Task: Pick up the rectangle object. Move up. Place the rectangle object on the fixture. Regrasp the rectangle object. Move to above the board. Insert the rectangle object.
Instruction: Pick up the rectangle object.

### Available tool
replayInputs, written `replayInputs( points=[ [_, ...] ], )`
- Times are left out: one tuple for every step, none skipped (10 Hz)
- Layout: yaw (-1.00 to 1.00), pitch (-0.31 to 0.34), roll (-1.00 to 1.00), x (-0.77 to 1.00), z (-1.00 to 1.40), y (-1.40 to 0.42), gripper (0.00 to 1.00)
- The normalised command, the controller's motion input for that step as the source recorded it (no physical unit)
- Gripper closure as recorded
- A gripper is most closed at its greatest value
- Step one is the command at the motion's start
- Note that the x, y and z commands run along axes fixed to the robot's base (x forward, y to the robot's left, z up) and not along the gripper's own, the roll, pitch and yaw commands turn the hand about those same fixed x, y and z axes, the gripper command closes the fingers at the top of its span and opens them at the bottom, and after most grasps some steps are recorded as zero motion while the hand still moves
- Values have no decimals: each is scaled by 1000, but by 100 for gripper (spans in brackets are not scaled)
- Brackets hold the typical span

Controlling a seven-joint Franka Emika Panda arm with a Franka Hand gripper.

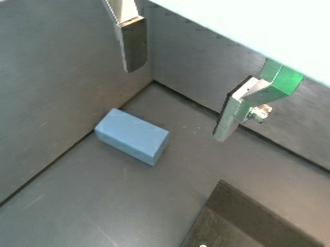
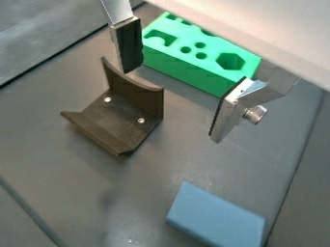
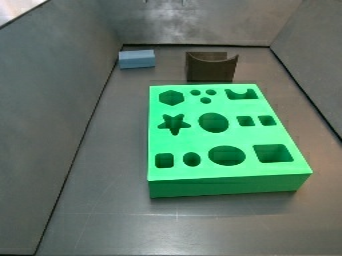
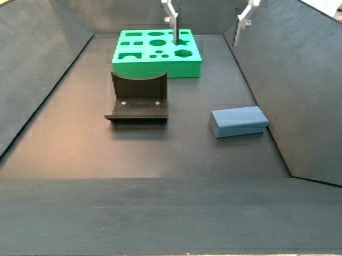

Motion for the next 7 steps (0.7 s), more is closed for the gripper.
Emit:
replayInputs(
  points=[
    [-803,-114,-51,0,-146,46,0],
    [-809,-110,-33,-26,-163,54,0],
    [-803,-106,-23,-40,-194,69,0],
    [-797,-101,-21,-51,-246,80,0],
    [-794,-99,-9,-57,-291,97,0],
    [-811,-94,-1,-34,-320,103,0],
    [-849,-96,0,-20,-309,74,0]
  ],
)
